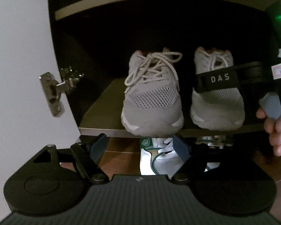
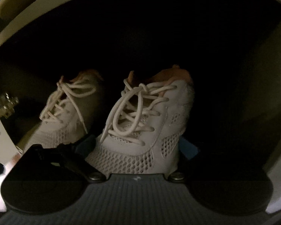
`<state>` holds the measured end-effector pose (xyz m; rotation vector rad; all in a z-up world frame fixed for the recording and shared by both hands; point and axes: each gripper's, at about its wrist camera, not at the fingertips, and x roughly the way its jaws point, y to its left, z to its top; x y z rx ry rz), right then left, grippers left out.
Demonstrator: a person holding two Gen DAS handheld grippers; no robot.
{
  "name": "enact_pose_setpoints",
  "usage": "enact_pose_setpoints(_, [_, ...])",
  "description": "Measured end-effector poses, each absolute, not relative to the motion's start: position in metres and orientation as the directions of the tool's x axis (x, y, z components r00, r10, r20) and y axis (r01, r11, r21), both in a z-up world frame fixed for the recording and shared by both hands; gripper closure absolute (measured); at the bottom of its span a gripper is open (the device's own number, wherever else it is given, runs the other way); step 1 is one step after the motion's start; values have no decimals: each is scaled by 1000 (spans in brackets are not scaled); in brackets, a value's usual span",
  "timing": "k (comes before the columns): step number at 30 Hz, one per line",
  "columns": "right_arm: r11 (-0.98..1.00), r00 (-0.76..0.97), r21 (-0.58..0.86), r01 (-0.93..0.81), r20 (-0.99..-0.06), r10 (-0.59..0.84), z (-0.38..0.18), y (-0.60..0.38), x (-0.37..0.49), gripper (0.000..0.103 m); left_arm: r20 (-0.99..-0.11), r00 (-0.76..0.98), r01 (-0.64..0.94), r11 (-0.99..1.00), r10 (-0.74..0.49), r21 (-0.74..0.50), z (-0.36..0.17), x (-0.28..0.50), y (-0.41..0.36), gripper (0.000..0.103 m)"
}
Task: Organize scattered shoes
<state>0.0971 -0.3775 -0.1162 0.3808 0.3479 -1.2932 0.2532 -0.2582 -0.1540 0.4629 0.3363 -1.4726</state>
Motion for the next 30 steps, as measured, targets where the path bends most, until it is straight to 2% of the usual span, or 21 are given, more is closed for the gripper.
enact_pose_setpoints(4, [324,316,53,945,-413,-854,-119,-379,92,20,-494,80,995,42,-866,87,-161,256,-263,25])
enact_pose_setpoints(14, [492,474,52,869,-372,-798,-120,-380,72,20,-483,93,989,25,-871,147,-166,252,-271,25])
enact_pose_setpoints(16, [489,471,54,871,-373,-799,-117,-377,72,17,-486,95,988,22,-869,154,-166,250,-273,25])
enact_pose_setpoints(21, [462,413,-59,885,-361,-836,-109,-347,90,14,-488,100,987,23,-867,161,-165,249,-266,25])
enact_pose_setpoints(23, [465,409,-68,883,-374,-833,-110,-327,87,34,-488,101,986,23,-867,164,-164,252,-261,25])
enact_pose_setpoints(24, [461,400,-80,884,-381,-834,-113,-313,83,61,-488,103,985,22,-866,169,-164,253,-259,25])
enact_pose_setpoints(25, [457,391,-92,885,-388,-835,-116,-299,79,81,-488,103,985,19,-866,174,-163,254,-258,26])
enact_pose_setpoints(27, [469,386,-102,877,-430,-816,-121,-291,78,91,-487,98,984,12,-868,176,-160,256,-256,31])
enact_pose_setpoints(30, [484,402,-95,870,-432,-807,-125,-290,83,92,-491,79,988,2,-868,155,-156,257,-258,34])
